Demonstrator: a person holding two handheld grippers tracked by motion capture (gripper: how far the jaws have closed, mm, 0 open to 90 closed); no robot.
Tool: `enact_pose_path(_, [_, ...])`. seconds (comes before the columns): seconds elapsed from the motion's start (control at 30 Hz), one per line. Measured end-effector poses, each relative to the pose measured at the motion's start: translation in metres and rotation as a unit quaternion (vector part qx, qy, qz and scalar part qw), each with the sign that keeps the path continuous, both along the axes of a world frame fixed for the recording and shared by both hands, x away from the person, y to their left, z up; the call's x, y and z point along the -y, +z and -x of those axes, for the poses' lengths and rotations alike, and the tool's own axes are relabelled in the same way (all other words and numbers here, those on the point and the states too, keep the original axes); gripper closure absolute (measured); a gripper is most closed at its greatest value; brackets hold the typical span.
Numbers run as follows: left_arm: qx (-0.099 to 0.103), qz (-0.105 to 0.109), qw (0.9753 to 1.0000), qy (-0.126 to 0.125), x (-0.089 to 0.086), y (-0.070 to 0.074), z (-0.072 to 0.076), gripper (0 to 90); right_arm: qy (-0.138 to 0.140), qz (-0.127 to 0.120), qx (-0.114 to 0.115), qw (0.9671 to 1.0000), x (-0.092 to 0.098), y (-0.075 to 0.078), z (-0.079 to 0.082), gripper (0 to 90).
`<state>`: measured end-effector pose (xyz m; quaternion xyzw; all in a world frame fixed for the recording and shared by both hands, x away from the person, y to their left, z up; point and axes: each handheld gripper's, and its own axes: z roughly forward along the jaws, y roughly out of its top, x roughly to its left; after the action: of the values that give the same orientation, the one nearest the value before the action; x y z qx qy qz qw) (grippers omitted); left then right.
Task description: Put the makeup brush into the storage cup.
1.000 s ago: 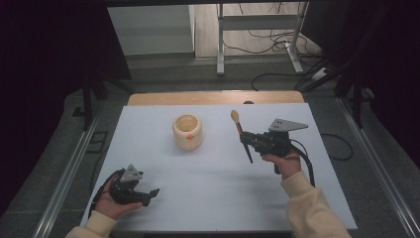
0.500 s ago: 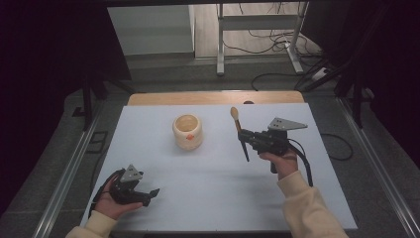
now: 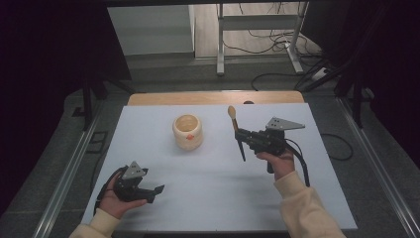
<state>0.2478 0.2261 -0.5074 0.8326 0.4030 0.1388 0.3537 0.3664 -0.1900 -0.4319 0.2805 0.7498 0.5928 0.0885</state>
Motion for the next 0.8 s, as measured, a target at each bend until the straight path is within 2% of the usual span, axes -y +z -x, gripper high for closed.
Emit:
enact_pose_path(0.07, [0.006,0.014,0.9999,-0.001,0.005,0.004,-0.002,13.6,0.002,-0.001,0.001,1.0000,0.000,0.000,0.001,79.1])
enact_pose_path(0.17, [0.014,0.051,0.9986,0.002,0.014,0.013,-0.007,13.6,0.004,-0.002,0.002,1.0000,-0.001,0.001,0.002,79.1])
enact_pose_path(0.27, [0.020,0.087,0.9960,0.001,0.025,0.023,-0.014,14.0,0.007,-0.005,0.003,1.0000,-0.002,0.001,0.003,79.1])
enact_pose_path(0.43, [0.022,0.133,0.9908,-0.014,0.049,0.036,-0.027,14.6,0.009,-0.007,0.004,0.9999,-0.002,0.002,0.005,79.2])
enact_pose_path(0.5, [0.024,0.142,0.9894,-0.021,0.059,0.039,-0.031,14.8,0.010,-0.007,0.005,0.9999,-0.002,0.002,0.005,79.1])
enact_pose_path(0.6, [0.026,0.143,0.9890,-0.029,0.072,0.042,-0.037,15.2,0.011,-0.006,0.006,0.9999,-0.002,0.002,0.005,79.1])
enact_pose_path(0.8, [0.025,0.152,0.9875,-0.032,0.084,0.042,-0.044,15.7,0.013,-0.006,0.005,0.9999,-0.003,0.002,0.006,79.1])
